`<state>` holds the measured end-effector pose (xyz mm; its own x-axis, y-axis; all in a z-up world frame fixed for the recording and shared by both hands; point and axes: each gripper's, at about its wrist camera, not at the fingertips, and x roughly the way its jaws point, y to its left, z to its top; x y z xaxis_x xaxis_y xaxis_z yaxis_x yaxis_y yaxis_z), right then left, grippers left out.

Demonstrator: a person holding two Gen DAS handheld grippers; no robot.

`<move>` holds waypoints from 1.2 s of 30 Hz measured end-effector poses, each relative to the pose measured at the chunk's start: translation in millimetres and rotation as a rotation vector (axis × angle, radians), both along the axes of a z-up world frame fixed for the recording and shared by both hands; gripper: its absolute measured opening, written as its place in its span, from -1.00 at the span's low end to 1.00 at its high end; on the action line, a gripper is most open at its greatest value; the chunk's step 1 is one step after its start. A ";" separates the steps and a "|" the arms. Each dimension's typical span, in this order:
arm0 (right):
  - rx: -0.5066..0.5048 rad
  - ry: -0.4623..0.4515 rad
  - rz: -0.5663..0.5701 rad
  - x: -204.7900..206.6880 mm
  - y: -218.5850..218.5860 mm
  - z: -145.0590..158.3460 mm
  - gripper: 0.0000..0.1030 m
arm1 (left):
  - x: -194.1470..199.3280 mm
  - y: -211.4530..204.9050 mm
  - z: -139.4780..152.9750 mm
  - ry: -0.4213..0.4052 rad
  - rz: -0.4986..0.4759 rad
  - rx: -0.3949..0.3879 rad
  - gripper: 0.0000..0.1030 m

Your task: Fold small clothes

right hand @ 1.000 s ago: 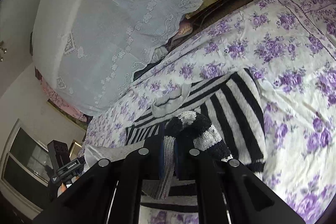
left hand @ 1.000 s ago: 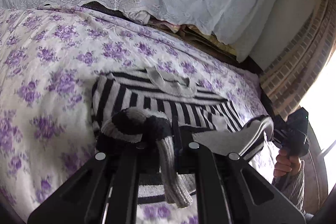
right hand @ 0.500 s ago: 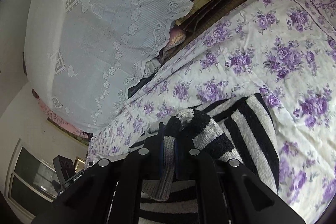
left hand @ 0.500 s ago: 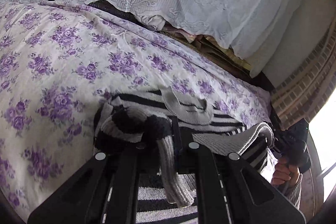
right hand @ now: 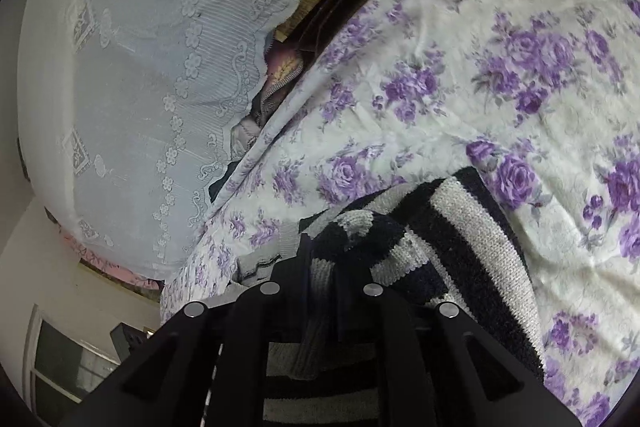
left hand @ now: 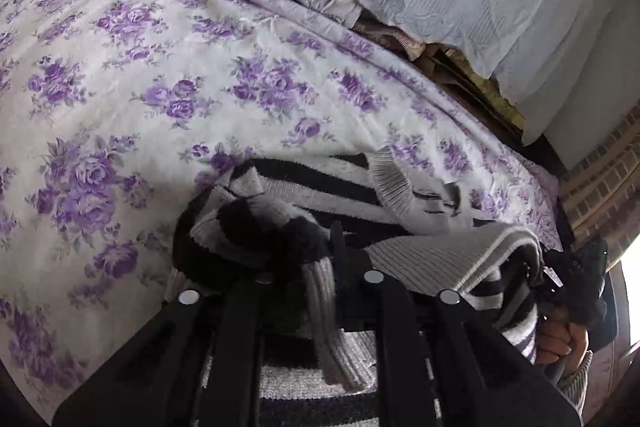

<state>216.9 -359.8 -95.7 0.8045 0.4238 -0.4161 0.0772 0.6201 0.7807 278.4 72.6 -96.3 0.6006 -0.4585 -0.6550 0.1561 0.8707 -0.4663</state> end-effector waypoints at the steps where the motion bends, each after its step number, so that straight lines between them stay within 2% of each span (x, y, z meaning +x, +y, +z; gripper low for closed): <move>1: 0.011 -0.015 -0.004 -3.3 -1.1 2.3 -0.58 | -3.6 3.0 0.7 -0.001 0.007 -0.018 -0.75; 2: 0.018 -0.040 -0.029 -11.6 -4.5 8.5 -0.34 | -8.4 5.7 3.6 -0.010 0.018 -0.031 -0.62; 3: 0.019 -0.069 -0.053 -19.5 -7.2 15.2 -0.17 | -15.4 9.1 9.2 -0.032 0.032 -0.039 -0.30; 4: 0.017 -0.123 -0.070 -29.7 -10.0 25.6 -0.07 | -26.4 13.9 20.7 -0.085 0.053 -0.044 -0.11; 5: 0.014 -0.160 -0.071 -37.0 -11.4 34.6 -0.07 | -38.1 18.1 32.8 -0.144 0.070 -0.048 0.15; 6: 0.008 -0.187 -0.074 -43.4 -11.8 42.4 -0.07 | -44.8 19.3 41.1 -0.181 0.079 -0.048 0.29; 8: -0.005 -0.229 -0.055 -52.6 -5.9 55.9 -0.12 | -64.3 20.9 61.5 -0.263 0.058 -0.064 0.37; 10: -0.014 -0.233 0.009 -50.5 9.1 61.1 -0.23 | -70.4 12.2 69.0 -0.271 -0.008 -0.088 0.43; 12: -0.068 -0.192 0.082 -36.8 39.3 62.5 -0.29 | -66.7 -9.3 69.3 -0.251 -0.083 -0.077 0.44; 15: -0.176 -0.115 0.198 -8.5 89.1 59.3 -0.32 | -51.1 -62.6 61.8 -0.202 -0.149 0.096 0.44; 17: -0.197 -0.017 0.293 20.6 115.5 45.8 -0.30 | -33.6 -95.6 50.4 -0.179 -0.185 0.213 0.45; 18: -0.192 0.018 0.297 30.8 118.5 38.0 -0.31 | -23.5 -103.5 43.4 -0.160 -0.162 0.260 0.45; 19: -0.194 0.057 0.264 40.6 114.4 28.3 -0.32 | -5.0 -106.5 27.7 -0.096 -0.101 0.329 0.45; 20: -0.211 0.092 0.185 48.5 100.6 17.2 -0.36 | 4.6 -102.0 18.2 -0.049 -0.063 0.346 0.45; 21: -0.217 0.109 0.098 49.9 84.2 8.2 -0.41 | 16.5 -93.4 7.2 0.008 -0.020 0.343 0.42; 22: -0.178 0.114 0.016 47.7 65.0 0.8 -0.80 | 25.9 -74.2 0.1 0.048 0.008 0.264 0.38; 23: -0.051 0.119 -0.062 41.7 36.5 -7.6 -1.00 | 27.1 -61.5 2.5 0.046 0.021 0.187 0.37; 24: 0.035 0.101 -0.109 34.9 16.9 -9.0 -1.00 | 27.1 -50.3 5.7 0.043 0.040 0.138 0.37; 25: 0.022 0.058 -0.161 25.6 1.1 -1.1 -1.00 | 27.0 -38.8 8.2 0.032 0.074 0.119 0.34; 26: -0.053 0.037 -0.214 17.6 -4.7 7.7 -0.93 | 26.1 -29.8 9.1 0.024 0.097 0.099 0.29; 27: -0.136 0.043 -0.291 7.2 -8.8 15.6 -0.75 | 25.1 -21.8 9.3 0.023 0.106 0.061 0.25; 28: -0.140 0.032 -0.319 -0.3 -10.0 18.4 -0.47 | 21.1 -12.7 10.7 0.022 0.111 0.010 0.24; 29: -0.106 -0.003 -0.290 -6.0 -8.6 21.7 -0.46 | 14.2 -5.9 14.5 0.004 0.118 -0.019 0.24; 30: -0.097 -0.027 -0.238 -6.7 -1.3 26.3 -0.46 | 7.9 -4.5 18.6 -0.017 0.131 -0.015 0.29; 31: -0.113 -0.046 -0.196 -6.5 8.7 31.8 -0.46 | -1.6 -4.5 26.2 -0.063 0.145 0.017 0.34; 32: -0.152 -0.068 -0.148 -5.9 24.8 38.5 -0.45 | -9.6 -7.4 31.4 -0.097 0.129 0.039 0.47; 33: -0.185 -0.081 -0.097 -4.3 40.6 42.5 -0.43 | -19.1 -17.7 38.3 -0.132 0.074 0.054 0.59; 35: -0.218 -0.085 0.042 1.4 76.3 43.0 -0.35 | -26.9 -36.8 41.4 -0.152 -0.046 0.069 0.71; 36: -0.221 -0.077 0.122 4.7 94.2 39.8 -0.32 | -29.6 -44.7 41.2 -0.153 -0.076 0.092 0.81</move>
